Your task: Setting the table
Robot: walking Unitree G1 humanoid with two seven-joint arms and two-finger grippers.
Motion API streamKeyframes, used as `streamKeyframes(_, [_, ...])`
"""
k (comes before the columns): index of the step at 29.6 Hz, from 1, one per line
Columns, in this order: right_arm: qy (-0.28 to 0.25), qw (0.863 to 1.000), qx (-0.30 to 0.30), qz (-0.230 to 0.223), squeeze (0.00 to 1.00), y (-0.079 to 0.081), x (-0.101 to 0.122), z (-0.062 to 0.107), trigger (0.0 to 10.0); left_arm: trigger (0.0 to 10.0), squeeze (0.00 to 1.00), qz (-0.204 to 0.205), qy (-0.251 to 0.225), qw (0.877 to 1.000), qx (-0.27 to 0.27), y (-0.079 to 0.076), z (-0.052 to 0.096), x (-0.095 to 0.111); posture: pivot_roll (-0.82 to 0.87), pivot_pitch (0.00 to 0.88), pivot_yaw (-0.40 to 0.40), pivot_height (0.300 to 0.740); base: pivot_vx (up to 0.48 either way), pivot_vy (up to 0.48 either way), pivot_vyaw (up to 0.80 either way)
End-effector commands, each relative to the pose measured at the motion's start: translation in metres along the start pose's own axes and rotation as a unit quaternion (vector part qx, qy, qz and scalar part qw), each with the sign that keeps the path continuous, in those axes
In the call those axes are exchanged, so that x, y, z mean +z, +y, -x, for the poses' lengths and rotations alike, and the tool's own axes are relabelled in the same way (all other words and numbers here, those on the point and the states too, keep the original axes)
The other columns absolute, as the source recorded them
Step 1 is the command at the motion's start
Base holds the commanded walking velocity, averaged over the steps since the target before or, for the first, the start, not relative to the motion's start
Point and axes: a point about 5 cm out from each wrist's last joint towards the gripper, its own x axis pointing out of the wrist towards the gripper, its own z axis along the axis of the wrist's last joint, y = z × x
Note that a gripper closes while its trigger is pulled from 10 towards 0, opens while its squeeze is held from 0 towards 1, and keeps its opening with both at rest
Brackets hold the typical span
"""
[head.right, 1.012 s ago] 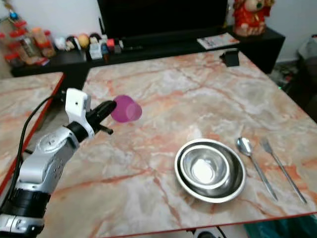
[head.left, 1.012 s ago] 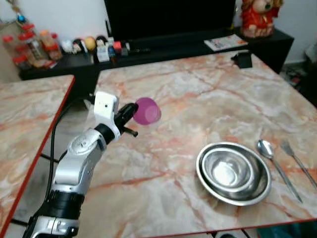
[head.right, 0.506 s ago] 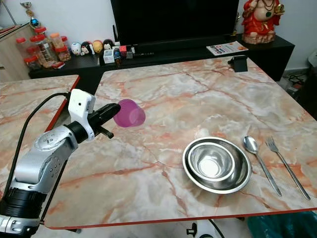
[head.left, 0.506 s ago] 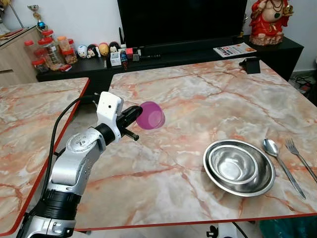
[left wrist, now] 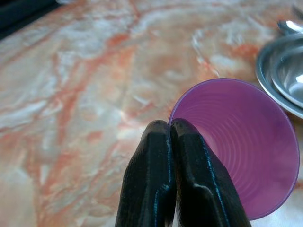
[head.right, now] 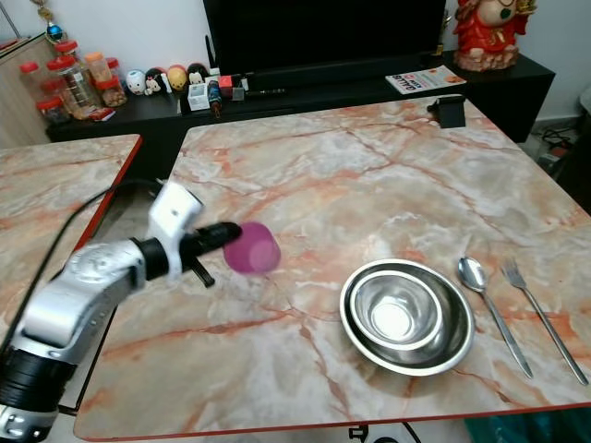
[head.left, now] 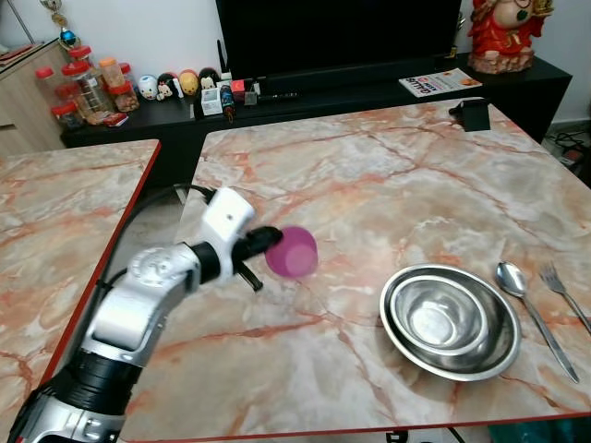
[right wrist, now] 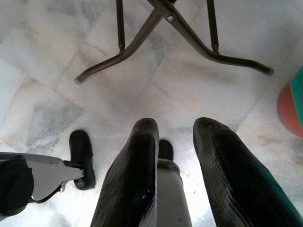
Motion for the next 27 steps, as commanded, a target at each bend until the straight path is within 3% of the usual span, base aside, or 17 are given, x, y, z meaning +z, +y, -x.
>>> streamKeyframes(1, [0.003, 1.000, 0.007, 0.006, 0.00, 0.005, -0.001, 0.000, 10.0, 10.0, 0.00, -0.003, 0.040, 0.999, 0.002, -0.002, -0.006, -0.009, 0.01, 0.000, 0.115, 0.740, 0.000, 0.000, 0.00])
streamKeyframes(4, [0.002, 1.000, 0.007, 0.005, 0.00, 0.006, 0.000, 0.000, 10.0, 10.0, 0.00, 0.004, 0.069, 0.998, 0.005, -0.006, -0.016, -0.016, 0.00, 0.000, 0.120, 0.740, 0.000, 0.000, 0.00])
streamKeyframes(14, [0.003, 1.000, 0.000, -0.004, 0.00, 0.004, -0.001, 0.000, 10.0, 10.0, 0.00, 0.003, 0.063, 0.998, -0.012, -0.009, -0.028, -0.006, -0.01, 0.000, 0.129, 0.740, 0.000, 0.000, 0.00])
streamKeyframes(27, [0.000, 1.000, -0.005, -0.008, 0.00, 0.004, -0.001, 0.000, 10.0, 10.0, 0.00, -0.004, 0.069, 0.998, -0.012, -0.008, -0.029, -0.005, -0.02, 0.000, 0.132, 0.740, 0.000, 0.000, 0.00])
